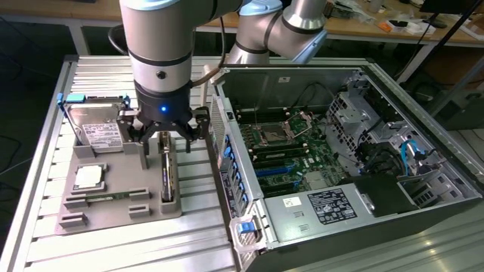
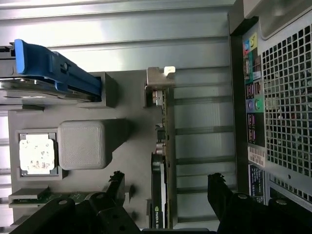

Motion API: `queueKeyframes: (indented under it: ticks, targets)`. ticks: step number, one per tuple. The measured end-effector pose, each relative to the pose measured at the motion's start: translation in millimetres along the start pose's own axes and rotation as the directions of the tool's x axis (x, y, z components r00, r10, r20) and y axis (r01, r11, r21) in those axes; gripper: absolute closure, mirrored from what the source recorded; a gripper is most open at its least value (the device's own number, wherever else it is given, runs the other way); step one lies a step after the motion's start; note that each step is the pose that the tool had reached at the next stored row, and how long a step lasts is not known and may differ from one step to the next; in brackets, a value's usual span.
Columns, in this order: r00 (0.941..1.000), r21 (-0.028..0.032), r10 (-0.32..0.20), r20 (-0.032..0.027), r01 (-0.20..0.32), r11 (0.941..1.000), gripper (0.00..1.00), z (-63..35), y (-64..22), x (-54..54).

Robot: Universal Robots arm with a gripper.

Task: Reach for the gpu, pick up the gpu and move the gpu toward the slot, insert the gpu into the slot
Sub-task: 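Pick up the gpu and move the gpu toward the slot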

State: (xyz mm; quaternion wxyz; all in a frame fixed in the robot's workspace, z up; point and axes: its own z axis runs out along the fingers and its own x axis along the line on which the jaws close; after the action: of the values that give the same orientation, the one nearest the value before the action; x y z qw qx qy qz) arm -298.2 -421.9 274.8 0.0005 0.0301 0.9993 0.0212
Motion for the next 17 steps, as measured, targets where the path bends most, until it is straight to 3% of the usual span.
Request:
queueKeyframes:
  ticks: [11, 17]
  targets:
    - [1.0, -0.0001, 0.0, 0.0001, 0.0, 1.0, 0.22, 10.0, -12.0, -0.7]
    - [1.0, -0.0001, 0.0, 0.0001, 0.0, 1.0, 0.22, 20.3, -14.0, -0.6]
